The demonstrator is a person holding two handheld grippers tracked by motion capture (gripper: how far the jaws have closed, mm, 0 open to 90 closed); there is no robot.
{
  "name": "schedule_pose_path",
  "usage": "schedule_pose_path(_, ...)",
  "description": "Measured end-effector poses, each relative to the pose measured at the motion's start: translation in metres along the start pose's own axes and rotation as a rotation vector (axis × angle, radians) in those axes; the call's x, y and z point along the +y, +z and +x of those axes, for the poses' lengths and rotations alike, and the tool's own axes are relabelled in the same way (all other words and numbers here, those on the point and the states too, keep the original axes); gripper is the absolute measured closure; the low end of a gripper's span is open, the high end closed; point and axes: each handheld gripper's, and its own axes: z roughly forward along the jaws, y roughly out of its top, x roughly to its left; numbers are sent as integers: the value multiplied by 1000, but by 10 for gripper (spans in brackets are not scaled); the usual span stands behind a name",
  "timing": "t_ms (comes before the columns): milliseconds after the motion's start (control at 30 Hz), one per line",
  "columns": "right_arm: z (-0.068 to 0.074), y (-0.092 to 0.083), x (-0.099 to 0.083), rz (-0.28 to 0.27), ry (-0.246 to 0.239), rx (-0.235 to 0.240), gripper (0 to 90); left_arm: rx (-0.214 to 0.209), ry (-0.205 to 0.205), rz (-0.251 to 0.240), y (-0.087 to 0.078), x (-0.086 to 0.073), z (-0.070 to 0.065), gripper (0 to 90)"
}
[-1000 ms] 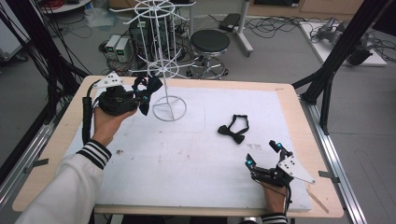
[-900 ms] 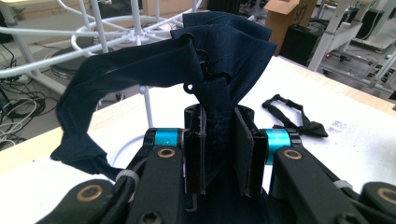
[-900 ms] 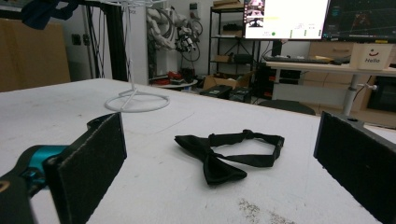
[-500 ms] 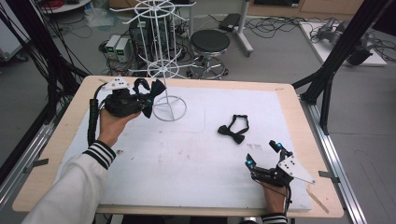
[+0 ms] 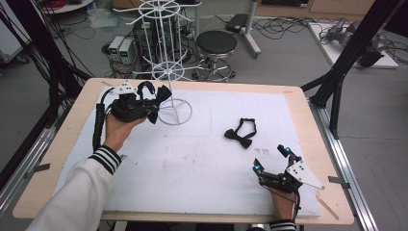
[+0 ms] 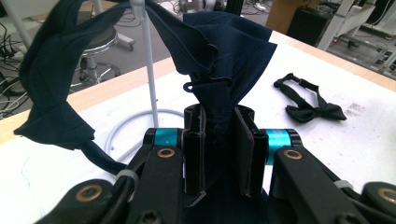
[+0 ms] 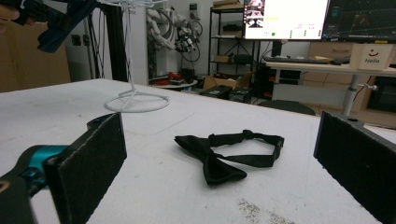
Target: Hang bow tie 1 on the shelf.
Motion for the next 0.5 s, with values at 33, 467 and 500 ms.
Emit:
schedule_pose_path(33,0,0,0,2,1,0,16,0,1,0,0,0,0,745)
schedule_pose_path(467,0,1,0,7,2,-4,16,32,72,-3,-6,-3,-3,66)
schedule_pose_path(500,0,1,0,9,4,-6,16,30,75,-8,-7,-3,-4,57)
